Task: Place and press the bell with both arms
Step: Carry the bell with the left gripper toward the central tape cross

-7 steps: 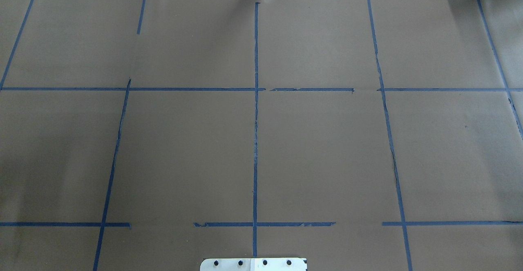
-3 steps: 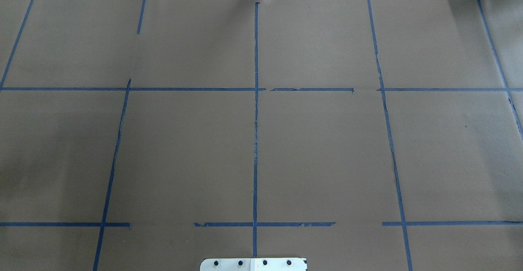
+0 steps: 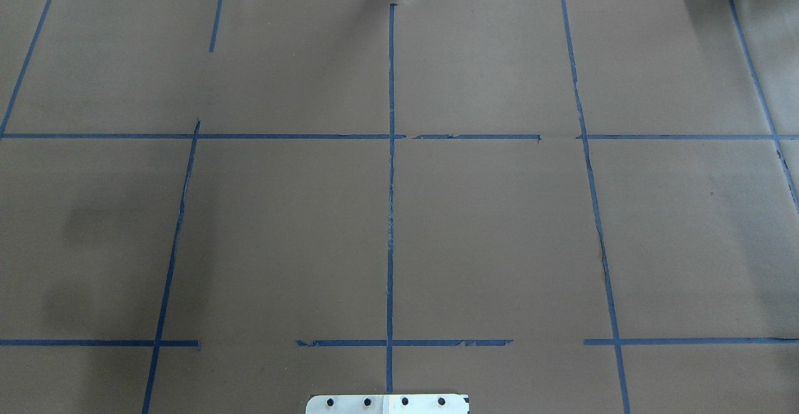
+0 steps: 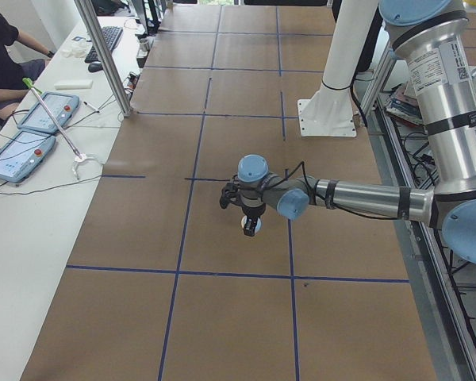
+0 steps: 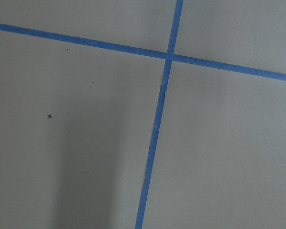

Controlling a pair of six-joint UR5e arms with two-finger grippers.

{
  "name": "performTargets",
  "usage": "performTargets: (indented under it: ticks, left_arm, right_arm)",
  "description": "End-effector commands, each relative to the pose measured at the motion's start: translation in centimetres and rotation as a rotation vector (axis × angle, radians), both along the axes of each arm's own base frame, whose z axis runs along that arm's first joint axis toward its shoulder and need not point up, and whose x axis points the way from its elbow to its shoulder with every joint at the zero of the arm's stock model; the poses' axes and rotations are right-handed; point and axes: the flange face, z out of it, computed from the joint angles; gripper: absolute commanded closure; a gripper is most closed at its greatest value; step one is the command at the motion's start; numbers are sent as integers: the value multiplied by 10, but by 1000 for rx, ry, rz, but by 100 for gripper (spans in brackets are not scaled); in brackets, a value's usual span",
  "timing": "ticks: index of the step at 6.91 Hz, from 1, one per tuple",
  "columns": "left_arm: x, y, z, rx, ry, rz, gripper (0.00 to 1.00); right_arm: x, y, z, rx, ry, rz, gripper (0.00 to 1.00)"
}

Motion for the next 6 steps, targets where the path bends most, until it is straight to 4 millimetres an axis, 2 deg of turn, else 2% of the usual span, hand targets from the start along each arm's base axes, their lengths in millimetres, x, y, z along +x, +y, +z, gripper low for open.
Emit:
performTargets:
  ticks: [1, 2, 3, 4, 5, 6]
  left_arm:
    - [61, -56, -74, -47, 26, -31, 92]
    - [84, -75, -108, -67, 33, -43, 92]
    - [119, -86, -141, -99, 45, -53, 92]
    - [171, -82, -179, -140, 55, -36, 92]
    - [211, -80, -225, -211, 48, -52, 92]
    - [250, -75, -279, -253, 31, -79, 92]
  right_arm:
    - [0, 0, 1, -2, 2, -1, 0]
    - [-1, -1, 1, -2, 2, -3, 0]
    - [-1, -1, 1, -1, 3, -4, 0]
    - [-2, -1, 2, 1, 5, -6, 0]
    - [-2, -2, 2, 1, 5, -6, 0]
    - [-2, -1, 3, -2, 5, -4, 0]
